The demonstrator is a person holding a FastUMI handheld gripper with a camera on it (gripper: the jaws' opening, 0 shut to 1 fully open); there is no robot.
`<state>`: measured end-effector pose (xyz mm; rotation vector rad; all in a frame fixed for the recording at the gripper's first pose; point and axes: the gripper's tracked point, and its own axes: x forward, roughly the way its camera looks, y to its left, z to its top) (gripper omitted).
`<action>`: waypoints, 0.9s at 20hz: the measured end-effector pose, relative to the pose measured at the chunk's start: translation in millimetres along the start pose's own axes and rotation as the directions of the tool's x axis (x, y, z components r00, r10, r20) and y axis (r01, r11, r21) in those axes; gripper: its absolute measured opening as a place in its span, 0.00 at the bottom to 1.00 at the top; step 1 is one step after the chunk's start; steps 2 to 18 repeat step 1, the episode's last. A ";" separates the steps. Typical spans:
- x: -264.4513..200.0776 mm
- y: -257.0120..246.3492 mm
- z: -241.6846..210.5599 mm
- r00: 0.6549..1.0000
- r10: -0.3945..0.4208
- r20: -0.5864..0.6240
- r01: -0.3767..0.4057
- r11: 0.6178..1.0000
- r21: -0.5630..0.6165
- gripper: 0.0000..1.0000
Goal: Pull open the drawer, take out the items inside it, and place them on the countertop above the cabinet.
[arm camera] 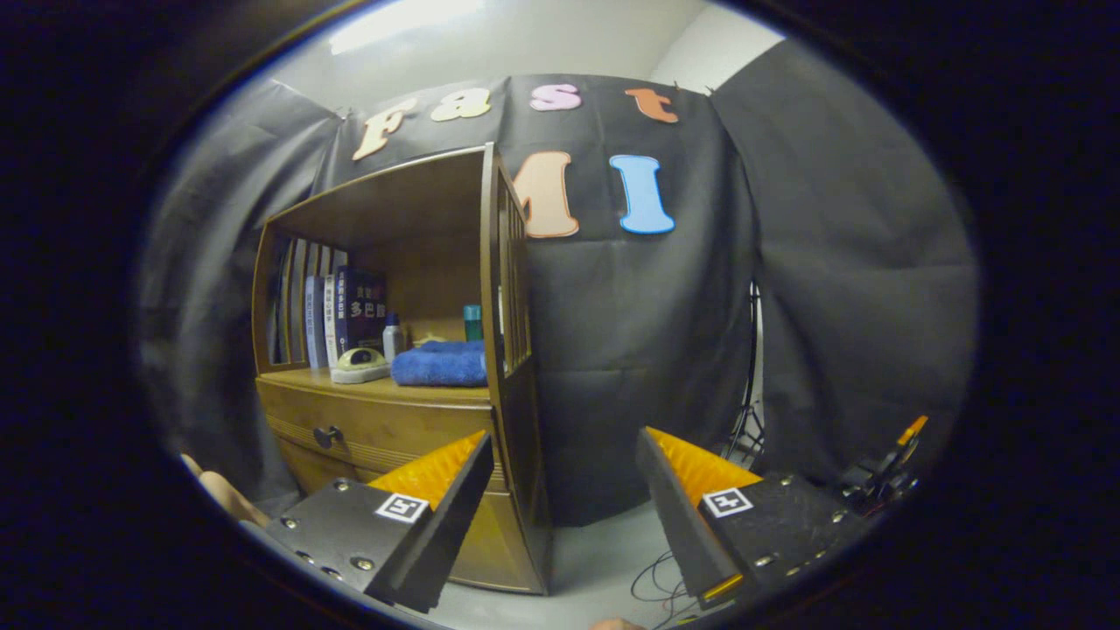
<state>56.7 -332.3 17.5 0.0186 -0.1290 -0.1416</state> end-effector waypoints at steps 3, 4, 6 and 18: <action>-0.9 1.0 -4.2 1.000 0.001 -0.003 -0.001 1.000 -0.014 0.99; -0.9 1.0 -4.2 1.000 0.001 -0.003 -0.001 1.000 -0.014 0.99; -0.9 1.0 -4.2 1.000 0.001 -0.003 -0.001 1.000 -0.014 0.99; -0.9 1.0 -4.2 1.000 0.001 -0.003 -0.001 1.000 -0.014 0.99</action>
